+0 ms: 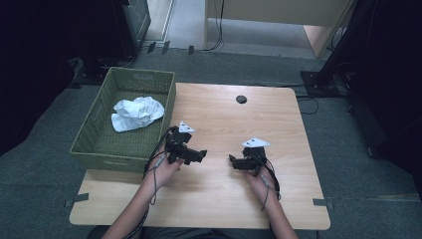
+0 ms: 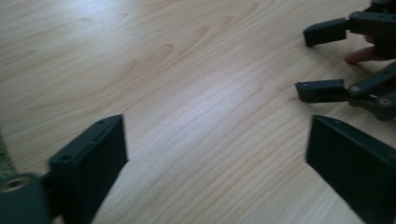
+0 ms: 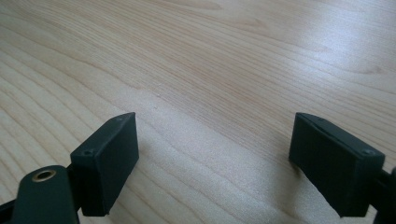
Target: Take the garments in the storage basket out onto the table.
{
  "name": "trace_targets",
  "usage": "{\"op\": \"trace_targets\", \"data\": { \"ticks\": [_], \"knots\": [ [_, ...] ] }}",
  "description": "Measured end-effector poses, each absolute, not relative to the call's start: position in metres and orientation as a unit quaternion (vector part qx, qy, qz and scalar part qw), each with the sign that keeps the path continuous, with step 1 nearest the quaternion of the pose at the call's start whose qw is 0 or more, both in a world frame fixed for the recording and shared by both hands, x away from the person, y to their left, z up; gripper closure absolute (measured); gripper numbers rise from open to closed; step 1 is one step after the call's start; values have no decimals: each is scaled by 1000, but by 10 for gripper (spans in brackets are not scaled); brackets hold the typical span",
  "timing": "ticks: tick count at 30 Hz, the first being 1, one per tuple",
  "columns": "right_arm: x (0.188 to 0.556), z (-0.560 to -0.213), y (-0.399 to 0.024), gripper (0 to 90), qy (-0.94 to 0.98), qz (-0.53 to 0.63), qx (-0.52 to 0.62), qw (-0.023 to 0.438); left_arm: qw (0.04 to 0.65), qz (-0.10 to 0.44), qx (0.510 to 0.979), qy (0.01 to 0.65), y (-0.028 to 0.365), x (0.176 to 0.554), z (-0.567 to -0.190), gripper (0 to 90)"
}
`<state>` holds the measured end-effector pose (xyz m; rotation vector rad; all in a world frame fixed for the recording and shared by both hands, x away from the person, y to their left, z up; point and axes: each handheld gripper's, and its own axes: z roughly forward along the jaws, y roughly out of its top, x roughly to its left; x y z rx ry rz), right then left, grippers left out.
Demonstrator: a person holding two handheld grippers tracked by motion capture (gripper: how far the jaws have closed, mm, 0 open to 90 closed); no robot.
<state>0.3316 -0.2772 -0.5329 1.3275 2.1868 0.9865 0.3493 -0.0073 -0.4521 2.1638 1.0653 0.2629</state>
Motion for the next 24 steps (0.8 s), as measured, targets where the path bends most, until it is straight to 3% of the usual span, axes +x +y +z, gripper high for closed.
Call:
{"op": "trace_targets", "data": {
  "ticks": [24],
  "knots": [
    [332,-533,-277,160,782,353,474,199,359,101,837,400,-1,346,-440,99]
  ]
}}
